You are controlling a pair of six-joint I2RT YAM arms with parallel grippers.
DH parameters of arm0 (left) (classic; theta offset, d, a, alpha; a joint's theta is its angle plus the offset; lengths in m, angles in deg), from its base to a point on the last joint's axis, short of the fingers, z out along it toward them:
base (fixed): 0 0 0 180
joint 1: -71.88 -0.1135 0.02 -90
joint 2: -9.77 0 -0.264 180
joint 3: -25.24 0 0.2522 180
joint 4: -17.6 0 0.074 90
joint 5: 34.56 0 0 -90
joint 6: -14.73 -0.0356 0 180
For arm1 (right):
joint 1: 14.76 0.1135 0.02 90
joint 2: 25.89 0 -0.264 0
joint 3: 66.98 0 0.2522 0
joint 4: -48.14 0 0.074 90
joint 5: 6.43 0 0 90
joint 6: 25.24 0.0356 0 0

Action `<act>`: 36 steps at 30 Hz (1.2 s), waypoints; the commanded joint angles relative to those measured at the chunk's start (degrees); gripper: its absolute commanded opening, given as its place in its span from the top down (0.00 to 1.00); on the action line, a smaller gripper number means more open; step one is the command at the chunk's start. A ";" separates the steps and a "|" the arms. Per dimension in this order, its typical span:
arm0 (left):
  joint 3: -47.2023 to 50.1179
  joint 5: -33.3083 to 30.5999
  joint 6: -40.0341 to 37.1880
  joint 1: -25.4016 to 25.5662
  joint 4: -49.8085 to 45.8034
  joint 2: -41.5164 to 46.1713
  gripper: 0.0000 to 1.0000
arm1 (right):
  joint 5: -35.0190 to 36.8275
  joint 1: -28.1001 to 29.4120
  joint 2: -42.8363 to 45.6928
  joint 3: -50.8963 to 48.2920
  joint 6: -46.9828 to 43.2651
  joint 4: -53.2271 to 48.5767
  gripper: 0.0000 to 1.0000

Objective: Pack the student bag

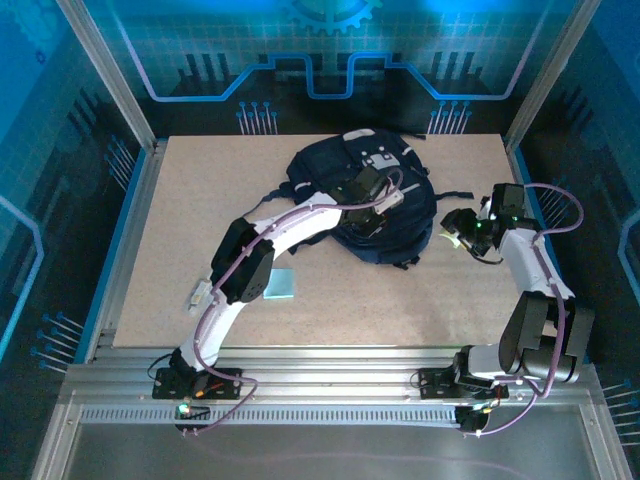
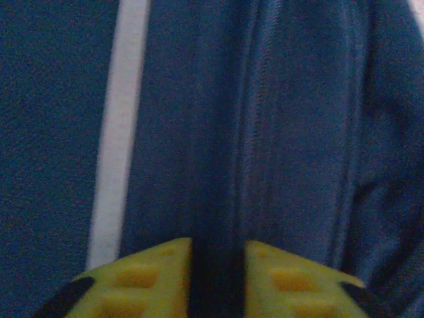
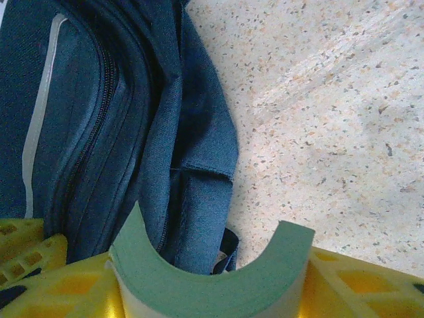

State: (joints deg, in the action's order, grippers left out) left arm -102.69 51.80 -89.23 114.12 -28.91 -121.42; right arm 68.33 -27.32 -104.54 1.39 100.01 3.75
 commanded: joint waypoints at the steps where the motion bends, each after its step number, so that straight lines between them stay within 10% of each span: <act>1: -2.28 -1.30 -0.32 -0.13 -1.78 -0.85 1.00 | -1.72 -0.93 0.74 -0.02 -0.62 1.10 0.42; 16: -6.64 15.91 21.80 -8.81 -2.40 7.98 1.00 | -1.61 8.77 -3.43 6.96 2.70 2.59 0.43; 27: -6.58 16.29 28.06 -10.74 3.18 9.11 1.00 | 0.61 19.68 -17.51 18.70 6.76 4.59 0.42; 32: -5.96 16.23 29.22 -10.70 4.08 9.24 1.00 | 1.45 23.37 -23.22 25.75 6.75 2.60 0.07; 36: -4.84 16.43 29.96 -10.84 5.05 9.67 1.00 | 0.82 23.21 -22.83 23.53 7.46 5.45 0.04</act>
State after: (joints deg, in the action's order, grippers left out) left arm -106.98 66.91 -61.73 103.74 -28.36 -115.11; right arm 69.18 -4.00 -127.31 25.19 106.58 8.12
